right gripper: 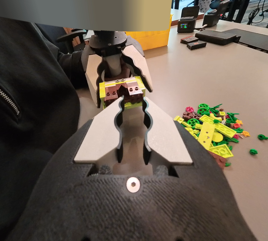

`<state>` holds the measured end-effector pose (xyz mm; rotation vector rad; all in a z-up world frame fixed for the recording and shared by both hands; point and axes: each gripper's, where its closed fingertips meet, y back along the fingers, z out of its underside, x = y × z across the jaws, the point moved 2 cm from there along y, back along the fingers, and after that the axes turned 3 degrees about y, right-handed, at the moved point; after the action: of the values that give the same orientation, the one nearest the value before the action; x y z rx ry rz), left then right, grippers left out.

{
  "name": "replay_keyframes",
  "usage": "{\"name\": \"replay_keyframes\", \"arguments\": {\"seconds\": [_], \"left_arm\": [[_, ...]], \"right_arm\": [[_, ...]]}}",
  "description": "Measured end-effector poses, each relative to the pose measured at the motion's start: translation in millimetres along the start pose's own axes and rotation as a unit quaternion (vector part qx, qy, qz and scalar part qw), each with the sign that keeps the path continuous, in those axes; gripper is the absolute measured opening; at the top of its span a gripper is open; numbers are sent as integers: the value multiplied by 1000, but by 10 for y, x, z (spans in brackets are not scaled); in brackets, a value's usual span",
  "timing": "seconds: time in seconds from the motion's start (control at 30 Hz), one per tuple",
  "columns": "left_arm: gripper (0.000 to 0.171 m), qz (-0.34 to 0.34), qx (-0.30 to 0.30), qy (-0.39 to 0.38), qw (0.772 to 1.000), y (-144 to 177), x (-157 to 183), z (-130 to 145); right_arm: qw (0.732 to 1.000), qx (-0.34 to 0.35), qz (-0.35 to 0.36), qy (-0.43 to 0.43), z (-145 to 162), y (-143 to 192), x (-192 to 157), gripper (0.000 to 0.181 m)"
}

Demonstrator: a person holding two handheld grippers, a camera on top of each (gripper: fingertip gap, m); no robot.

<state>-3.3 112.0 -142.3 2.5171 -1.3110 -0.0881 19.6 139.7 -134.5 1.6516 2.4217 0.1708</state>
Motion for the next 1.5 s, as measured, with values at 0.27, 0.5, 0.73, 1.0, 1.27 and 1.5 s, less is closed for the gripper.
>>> {"name": "replay_keyframes", "arguments": {"seconds": [0.27, 0.5, 0.73, 1.0, 1.27, 1.5], "left_arm": [[75, 66, 58, 104, 991, -12, 93, -169], [75, 104, 93, 217, 966, -24, 63, -260], [74, 96, 90, 216, 967, -40, 65, -254], [74, 157, 114, 258, 947, 8, 123, -305], [73, 99, 85, 224, 966, 14, -5, -224], [74, -102, -94, 111, 984, 115, -454, 296]], "right_arm": [[1000, 16, -5, 14, -61, 13, -45, 20], [999, 42, -19, -25, -108, 48, -22, 21], [990, 56, -57, -120, -102, 62, 5, 18], [952, 68, -149, -257, -102, 102, -61, 16], [957, 61, -117, -257, -48, 113, 45, 17], [990, -11, -17, -136, 90, 22, 118, 18]]}}
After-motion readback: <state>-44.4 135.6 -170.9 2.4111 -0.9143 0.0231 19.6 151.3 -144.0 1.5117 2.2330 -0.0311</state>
